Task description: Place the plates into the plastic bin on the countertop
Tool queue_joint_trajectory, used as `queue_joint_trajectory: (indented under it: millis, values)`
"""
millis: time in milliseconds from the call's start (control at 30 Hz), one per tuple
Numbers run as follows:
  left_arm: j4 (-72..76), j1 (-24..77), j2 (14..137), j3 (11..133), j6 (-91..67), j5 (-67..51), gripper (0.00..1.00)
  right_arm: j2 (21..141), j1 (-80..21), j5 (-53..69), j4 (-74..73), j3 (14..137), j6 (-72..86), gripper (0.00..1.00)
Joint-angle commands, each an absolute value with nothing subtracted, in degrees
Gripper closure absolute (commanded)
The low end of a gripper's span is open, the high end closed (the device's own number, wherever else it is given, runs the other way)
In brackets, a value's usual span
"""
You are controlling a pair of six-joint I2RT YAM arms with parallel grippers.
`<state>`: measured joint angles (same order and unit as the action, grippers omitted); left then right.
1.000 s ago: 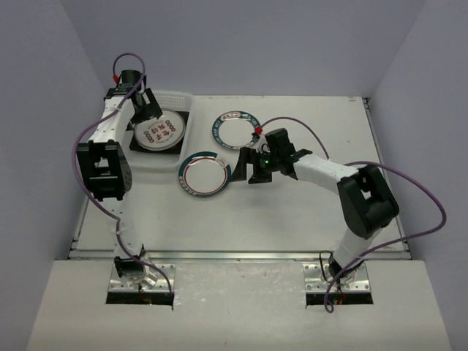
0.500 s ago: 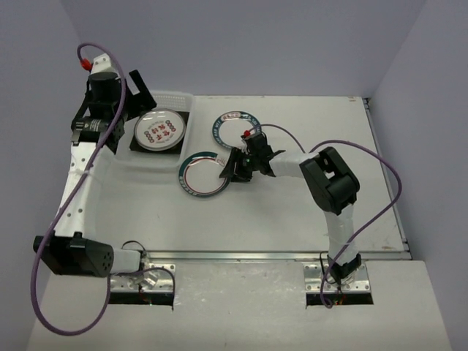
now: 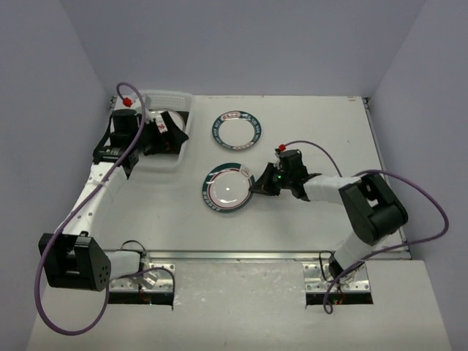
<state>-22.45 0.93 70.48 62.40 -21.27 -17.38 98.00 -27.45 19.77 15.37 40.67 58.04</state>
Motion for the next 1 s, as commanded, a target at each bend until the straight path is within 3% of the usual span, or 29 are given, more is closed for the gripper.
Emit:
queue_joint_trajectory:
  millis: [0, 267, 433, 467, 500, 633, 667, 700, 733, 767, 833, 900, 967]
  values:
    - [-16.3, 7.9, 70.1, 60.0, -20.5, -32.9, 0.0, 87.4, -20.2, 31.5, 21.5, 36.1, 57.4, 1.0]
    - [-17.7, 12.4, 73.2, 60.1, -19.7, -31.8, 0.0, 78.7, -17.2, 46.6, 28.5, 35.8, 54.1, 1.0]
    - [-20.1, 14.6, 74.8, 60.5, -18.4, -28.4, 0.14, 77.2, -17.3, 50.4, 36.2, 35.5, 57.7, 1.0]
    - [-20.9, 14.9, 74.9, 60.7, -18.1, -26.6, 0.21, 76.9, -17.2, 50.3, 36.8, 35.3, 57.9, 1.0]
    - [-21.0, 15.1, 74.8, 60.9, -17.8, -26.3, 0.34, 76.7, -17.3, 49.9, 37.4, 35.1, 58.2, 1.0]
    - [-20.0, 15.2, 73.8, 61.5, -18.3, -27.9, 1.0, 78.3, -17.2, 50.0, 40.8, 34.9, 60.6, 1.0]
    - [-19.3, 15.2, 73.1, 61.4, -18.8, -27.8, 1.0, 79.1, -17.3, 50.2, 41.8, 35.0, 61.4, 0.99]
    - [-18.5, 15.1, 72.4, 61.3, -19.1, -27.6, 1.0, 79.4, -17.2, 50.4, 42.0, 35.2, 61.5, 0.92]
    - [-17.3, 15.0, 71.0, 61.1, -19.7, -27.0, 1.0, 79.7, -17.3, 50.3, 42.4, 35.2, 61.6, 0.77]
    - [-16.5, 14.9, 70.0, 61.1, -20.2, -26.1, 1.0, 79.8, -17.3, 50.2, 42.6, 35.2, 61.7, 0.62]
    - [-16.8, 13.3, 69.0, 62.4, -21.7, -21.4, 1.0, 80.1, -16.9, 50.0, 42.0, 35.4, 61.5, 0.21]
    - [-17.9, 9.8, 69.8, 64.2, -23.4, -19.1, 1.0, 80.4, -15.8, 49.6, 38.3, 36.0, 59.5, 0.04]
    - [-17.6, 1.7, 71.3, 66.4, -25.9, -20.2, 1.0, 80.4, -14.6, 47.8, 32.1, 36.4, 56.9, 0.01]
